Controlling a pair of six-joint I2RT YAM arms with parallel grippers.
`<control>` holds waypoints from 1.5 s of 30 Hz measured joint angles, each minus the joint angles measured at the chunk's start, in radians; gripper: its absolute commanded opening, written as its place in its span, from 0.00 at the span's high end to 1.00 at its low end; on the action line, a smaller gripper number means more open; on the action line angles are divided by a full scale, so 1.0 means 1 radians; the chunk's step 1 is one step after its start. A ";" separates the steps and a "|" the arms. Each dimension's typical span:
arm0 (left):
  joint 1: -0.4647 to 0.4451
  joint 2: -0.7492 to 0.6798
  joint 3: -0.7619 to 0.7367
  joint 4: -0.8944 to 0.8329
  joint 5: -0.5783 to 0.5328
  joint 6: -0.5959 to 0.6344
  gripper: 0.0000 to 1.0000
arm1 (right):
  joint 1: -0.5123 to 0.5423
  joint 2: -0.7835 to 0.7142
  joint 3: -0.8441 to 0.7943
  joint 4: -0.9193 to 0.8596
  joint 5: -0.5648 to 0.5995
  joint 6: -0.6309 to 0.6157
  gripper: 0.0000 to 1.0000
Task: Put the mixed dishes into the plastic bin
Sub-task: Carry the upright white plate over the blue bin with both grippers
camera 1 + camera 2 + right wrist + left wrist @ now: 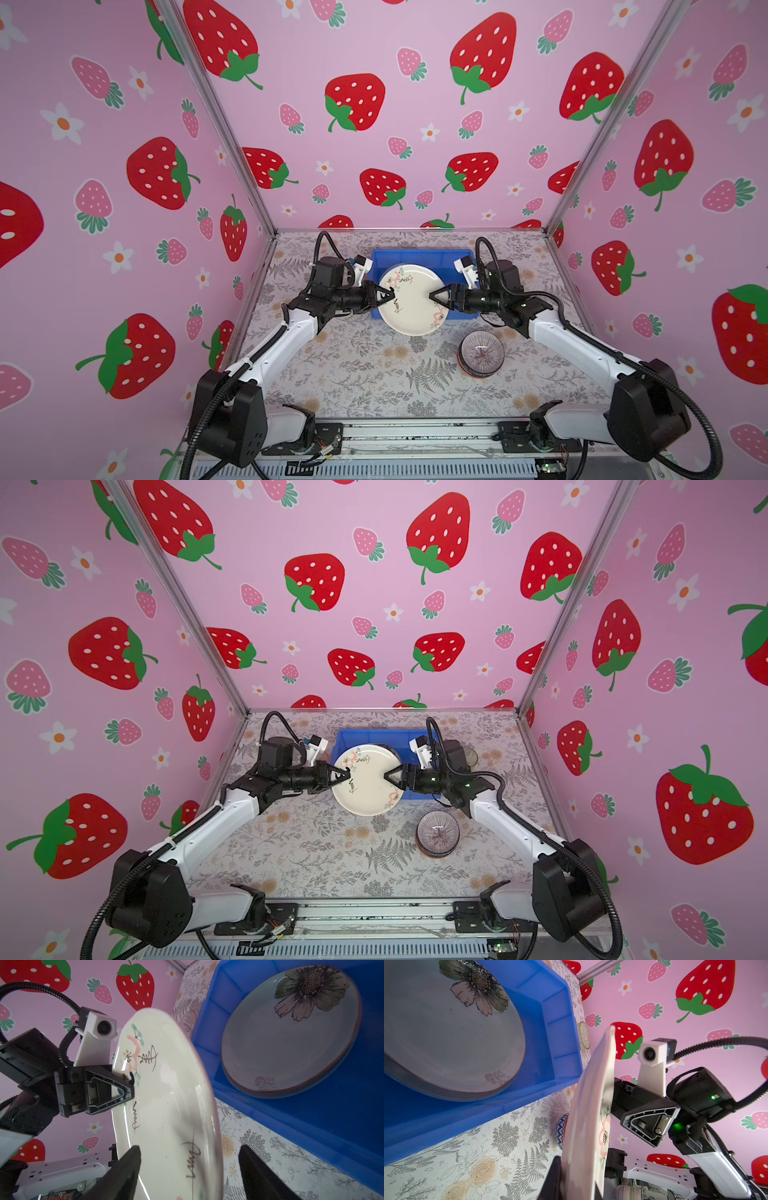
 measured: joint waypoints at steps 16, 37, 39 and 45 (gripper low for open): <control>-0.012 0.010 0.000 0.023 0.000 -0.006 1.00 | -0.002 0.001 -0.022 0.070 -0.014 0.040 0.60; -0.005 0.042 0.000 0.064 0.020 -0.003 0.95 | -0.026 0.001 -0.035 0.083 -0.016 0.090 1.00; -0.005 0.042 0.000 0.064 0.019 -0.002 0.89 | -0.026 0.001 -0.035 0.083 -0.016 0.092 1.00; -0.006 0.042 0.000 0.056 0.004 -0.001 0.78 | -0.026 0.001 -0.035 0.086 -0.019 0.097 1.00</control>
